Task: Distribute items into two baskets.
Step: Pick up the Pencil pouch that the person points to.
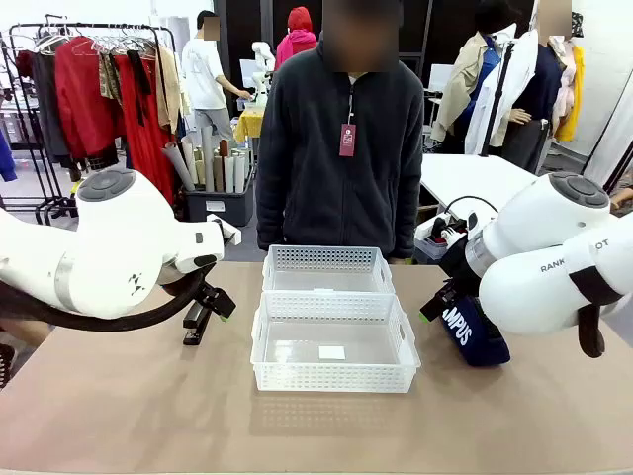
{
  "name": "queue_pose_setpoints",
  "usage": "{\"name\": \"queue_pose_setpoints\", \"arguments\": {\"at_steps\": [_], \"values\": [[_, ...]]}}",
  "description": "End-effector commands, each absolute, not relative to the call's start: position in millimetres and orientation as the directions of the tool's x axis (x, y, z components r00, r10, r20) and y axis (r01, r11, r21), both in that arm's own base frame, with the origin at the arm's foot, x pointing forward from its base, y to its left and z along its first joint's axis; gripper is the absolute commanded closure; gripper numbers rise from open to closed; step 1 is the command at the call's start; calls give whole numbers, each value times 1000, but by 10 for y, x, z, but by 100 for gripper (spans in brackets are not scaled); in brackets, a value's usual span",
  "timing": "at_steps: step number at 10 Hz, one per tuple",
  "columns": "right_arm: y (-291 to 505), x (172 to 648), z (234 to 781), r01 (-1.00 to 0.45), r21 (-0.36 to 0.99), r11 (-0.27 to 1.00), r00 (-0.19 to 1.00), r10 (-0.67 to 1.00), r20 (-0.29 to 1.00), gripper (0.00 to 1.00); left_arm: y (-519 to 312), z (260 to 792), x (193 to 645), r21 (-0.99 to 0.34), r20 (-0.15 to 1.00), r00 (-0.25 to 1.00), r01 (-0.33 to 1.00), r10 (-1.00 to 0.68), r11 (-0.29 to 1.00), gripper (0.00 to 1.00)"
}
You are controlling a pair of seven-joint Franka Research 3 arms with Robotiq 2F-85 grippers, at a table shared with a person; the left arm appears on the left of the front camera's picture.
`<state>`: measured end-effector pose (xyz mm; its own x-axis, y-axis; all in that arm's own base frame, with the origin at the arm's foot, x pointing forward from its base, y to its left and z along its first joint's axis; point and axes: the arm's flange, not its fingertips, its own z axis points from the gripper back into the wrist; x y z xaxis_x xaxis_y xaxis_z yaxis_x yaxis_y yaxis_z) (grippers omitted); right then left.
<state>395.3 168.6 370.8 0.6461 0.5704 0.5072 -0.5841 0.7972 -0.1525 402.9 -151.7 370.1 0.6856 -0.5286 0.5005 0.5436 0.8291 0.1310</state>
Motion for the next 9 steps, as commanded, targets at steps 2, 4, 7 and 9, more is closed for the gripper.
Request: {"name": "queue_pose_setpoints", "arguments": {"at_steps": [2,4,7,9], "values": [[1686,3953,3708,-584,-153,797,646,570,507,0,-1517,3702,4028,131,501,685,544,-529,829,0],[1686,3953,3708,-584,-153,797,646,570,507,0,-1517,3702,4028,131,501,685,544,-529,829,0],[1686,3953,3708,-584,-153,797,646,570,507,0,-1517,3702,4028,131,501,685,544,-529,829,0],[1686,3953,3708,-584,-153,797,646,570,507,0,-1517,3702,4028,131,501,685,544,-529,829,0]]}}
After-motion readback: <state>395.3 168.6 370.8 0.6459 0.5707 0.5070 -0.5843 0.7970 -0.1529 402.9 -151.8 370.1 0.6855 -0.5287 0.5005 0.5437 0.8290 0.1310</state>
